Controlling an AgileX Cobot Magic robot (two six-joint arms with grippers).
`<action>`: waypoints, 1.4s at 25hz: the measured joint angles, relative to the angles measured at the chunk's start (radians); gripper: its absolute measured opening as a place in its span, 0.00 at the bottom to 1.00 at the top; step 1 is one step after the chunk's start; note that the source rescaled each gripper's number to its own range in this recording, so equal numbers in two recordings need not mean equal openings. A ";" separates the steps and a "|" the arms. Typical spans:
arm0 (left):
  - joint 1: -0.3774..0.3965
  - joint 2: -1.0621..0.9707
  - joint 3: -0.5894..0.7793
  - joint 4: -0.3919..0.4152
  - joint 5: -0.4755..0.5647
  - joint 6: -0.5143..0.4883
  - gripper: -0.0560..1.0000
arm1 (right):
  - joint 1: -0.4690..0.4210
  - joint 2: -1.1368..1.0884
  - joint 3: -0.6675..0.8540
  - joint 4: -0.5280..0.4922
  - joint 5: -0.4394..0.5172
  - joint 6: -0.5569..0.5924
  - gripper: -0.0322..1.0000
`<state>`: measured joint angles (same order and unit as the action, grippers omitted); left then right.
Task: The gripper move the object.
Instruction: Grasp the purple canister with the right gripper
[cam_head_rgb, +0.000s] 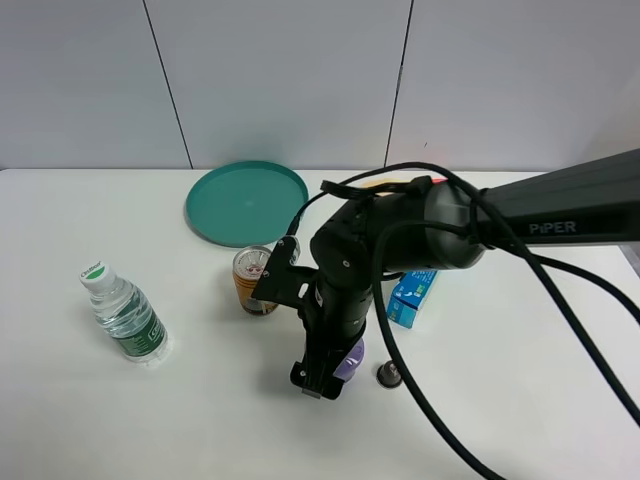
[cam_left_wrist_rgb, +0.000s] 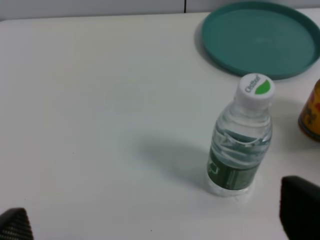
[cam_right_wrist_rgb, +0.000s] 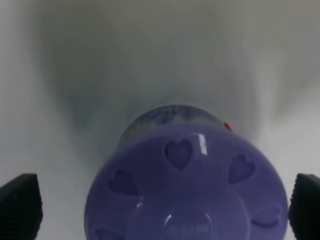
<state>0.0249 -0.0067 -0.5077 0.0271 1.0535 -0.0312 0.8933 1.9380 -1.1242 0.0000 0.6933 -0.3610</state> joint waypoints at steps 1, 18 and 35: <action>0.000 0.000 0.000 0.000 0.000 0.000 1.00 | 0.000 0.006 0.000 0.000 -0.002 -0.002 1.00; 0.000 0.000 0.000 0.000 0.000 0.000 1.00 | -0.035 0.029 0.000 0.000 0.035 -0.003 1.00; 0.000 0.000 0.000 0.000 0.000 0.000 1.00 | -0.035 0.060 0.000 0.025 0.023 -0.009 0.89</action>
<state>0.0249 -0.0067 -0.5077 0.0271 1.0535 -0.0312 0.8578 1.9979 -1.1242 0.0247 0.7161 -0.3699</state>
